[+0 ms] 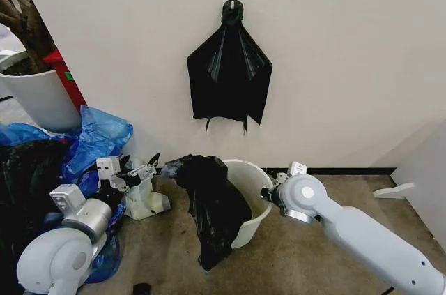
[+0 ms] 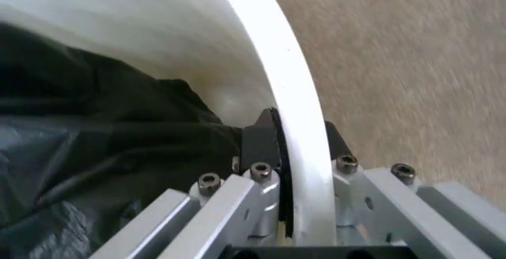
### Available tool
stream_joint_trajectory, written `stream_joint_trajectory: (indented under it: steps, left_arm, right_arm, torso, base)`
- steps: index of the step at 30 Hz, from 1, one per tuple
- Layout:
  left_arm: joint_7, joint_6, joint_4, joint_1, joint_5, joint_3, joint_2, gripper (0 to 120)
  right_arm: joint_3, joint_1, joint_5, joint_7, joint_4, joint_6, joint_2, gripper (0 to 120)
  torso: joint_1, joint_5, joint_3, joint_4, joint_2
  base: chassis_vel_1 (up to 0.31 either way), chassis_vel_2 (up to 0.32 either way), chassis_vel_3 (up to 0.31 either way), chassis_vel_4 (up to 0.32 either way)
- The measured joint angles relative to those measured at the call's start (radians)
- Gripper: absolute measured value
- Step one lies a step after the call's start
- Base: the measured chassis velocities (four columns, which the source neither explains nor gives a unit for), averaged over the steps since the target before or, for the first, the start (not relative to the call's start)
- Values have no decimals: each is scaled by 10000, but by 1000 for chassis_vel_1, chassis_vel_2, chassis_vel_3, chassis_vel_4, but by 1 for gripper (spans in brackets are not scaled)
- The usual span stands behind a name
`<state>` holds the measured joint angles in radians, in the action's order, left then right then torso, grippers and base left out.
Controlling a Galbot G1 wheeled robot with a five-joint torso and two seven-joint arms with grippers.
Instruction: Place the garbage bag over the trash bin.
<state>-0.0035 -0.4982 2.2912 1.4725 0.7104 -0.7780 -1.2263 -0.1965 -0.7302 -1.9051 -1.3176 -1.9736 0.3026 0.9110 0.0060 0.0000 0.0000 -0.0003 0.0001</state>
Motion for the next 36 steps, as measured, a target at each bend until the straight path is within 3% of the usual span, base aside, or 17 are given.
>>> stream_joint_trajectory:
  steps: [8, 18, 29, 31, 33, 36]
  left_arm:
    - [-68, 224, -256, 35, 85, -66, -24, 100]
    - [-10, 225, -244, 41, 43, 1, -76, 100]
    - [155, 292, -233, 97, 42, -34, -53, 100]
    - [221, 343, -258, 97, 33, -30, -52, 100]
    - [229, 347, -261, 96, 31, -30, -51, 100]
    - [268, 408, -263, 81, 27, -26, -48, 100]
  right_arm:
    - [575, -1390, 592, -314, -114, -649, 114, 0]
    - [664, -1811, 1204, -126, 53, -622, 384, 0]
    - [924, -1777, 975, -13, -380, -525, -18, 39]
    - [1071, -1782, 893, -20, -631, -532, -221, 50]
    - [1096, -1788, 891, -21, -686, -533, -259, 52]
    - [1269, -1834, 1017, -13, -1165, -529, -541, 67]
  torso:
    - [0, 1, 0, 0, 0]
    - [-1, -2, -2, -3, 1]
    - [0, 1, 1, 1, -2]
    - [0, 1, 1, 0, -2]
    - [0, 0, 1, 0, -2]
    - [0, 2, 1, 0, -2]
  base:
    - [0, 0, 0, 0]
    - [0, 0, 0, 0]
    - [0, 0, 0, 0]
    - [0, 0, 0, 0]
    - [0, 0, 0, 0]
    - [0, 0, 0, 0]
